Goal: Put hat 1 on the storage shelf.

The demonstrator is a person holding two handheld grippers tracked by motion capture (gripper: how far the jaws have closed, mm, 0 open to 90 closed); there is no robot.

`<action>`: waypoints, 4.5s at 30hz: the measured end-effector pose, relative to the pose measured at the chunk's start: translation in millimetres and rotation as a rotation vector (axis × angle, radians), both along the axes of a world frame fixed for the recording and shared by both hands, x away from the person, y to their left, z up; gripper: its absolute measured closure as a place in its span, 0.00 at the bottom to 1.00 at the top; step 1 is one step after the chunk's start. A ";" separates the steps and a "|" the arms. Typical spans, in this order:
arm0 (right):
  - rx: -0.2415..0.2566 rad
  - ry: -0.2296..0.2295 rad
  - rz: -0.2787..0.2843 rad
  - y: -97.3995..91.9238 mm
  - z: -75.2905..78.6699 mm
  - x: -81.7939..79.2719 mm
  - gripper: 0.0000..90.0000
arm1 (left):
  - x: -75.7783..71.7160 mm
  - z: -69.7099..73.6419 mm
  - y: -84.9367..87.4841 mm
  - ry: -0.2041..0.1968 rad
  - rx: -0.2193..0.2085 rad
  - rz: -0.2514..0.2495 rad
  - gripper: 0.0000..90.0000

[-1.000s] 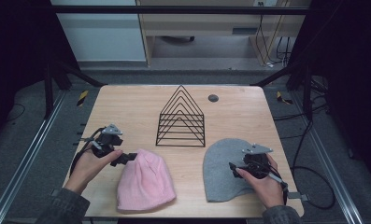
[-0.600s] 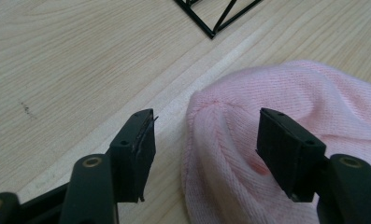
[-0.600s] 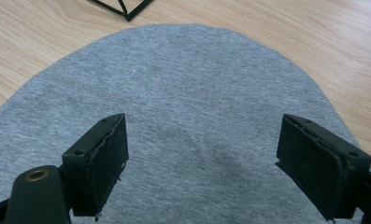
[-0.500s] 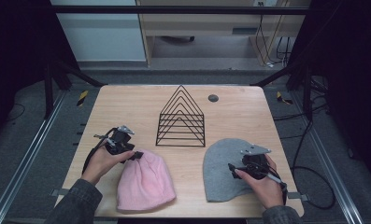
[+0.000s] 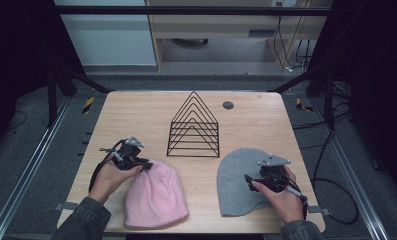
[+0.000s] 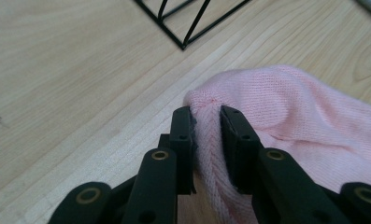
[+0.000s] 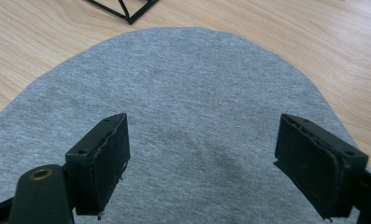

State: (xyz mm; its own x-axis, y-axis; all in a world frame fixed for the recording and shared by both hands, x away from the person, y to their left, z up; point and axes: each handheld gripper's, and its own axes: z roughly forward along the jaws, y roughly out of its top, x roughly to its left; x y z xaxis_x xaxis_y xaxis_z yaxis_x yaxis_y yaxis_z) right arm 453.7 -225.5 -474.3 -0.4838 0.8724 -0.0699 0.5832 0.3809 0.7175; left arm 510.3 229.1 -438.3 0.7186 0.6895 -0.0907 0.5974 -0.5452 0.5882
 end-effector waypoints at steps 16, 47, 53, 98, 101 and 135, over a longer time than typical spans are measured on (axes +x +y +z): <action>0.007 -0.059 0.005 2.0 4.6 -3.0 0.24 | -59.1 85.5 -9.9 -0.255 -0.085 -0.052 0.85; 0.216 -0.132 0.343 121.3 77.1 -4.8 0.47 | -28.1 206.2 -7.5 -0.426 -0.153 -0.034 0.85; 0.214 -0.120 0.393 150.0 75.8 -3.7 0.48 | -34.8 216.6 -12.4 -0.439 -0.153 -0.029 0.84; 0.217 -0.091 0.573 147.1 157.7 38.1 0.92 | 9.6 255.0 -18.1 -0.502 -0.176 -0.051 0.84; 0.219 -0.120 0.572 143.4 166.7 43.2 0.92 | 13.4 257.0 -15.7 -0.518 -0.181 -0.035 0.83; 0.240 -0.202 0.466 125.4 192.5 102.3 0.92 | 57.7 269.7 -38.9 -0.562 -0.264 0.013 0.83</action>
State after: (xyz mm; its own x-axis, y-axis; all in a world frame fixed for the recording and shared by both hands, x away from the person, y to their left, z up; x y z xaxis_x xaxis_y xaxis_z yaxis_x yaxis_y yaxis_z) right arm 555.9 -100.1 -281.8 -0.8193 0.5728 -0.0271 0.2345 0.3778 0.8957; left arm 568.0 190.2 -168.6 0.6974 0.7047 0.1302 0.1631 -0.3330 0.9287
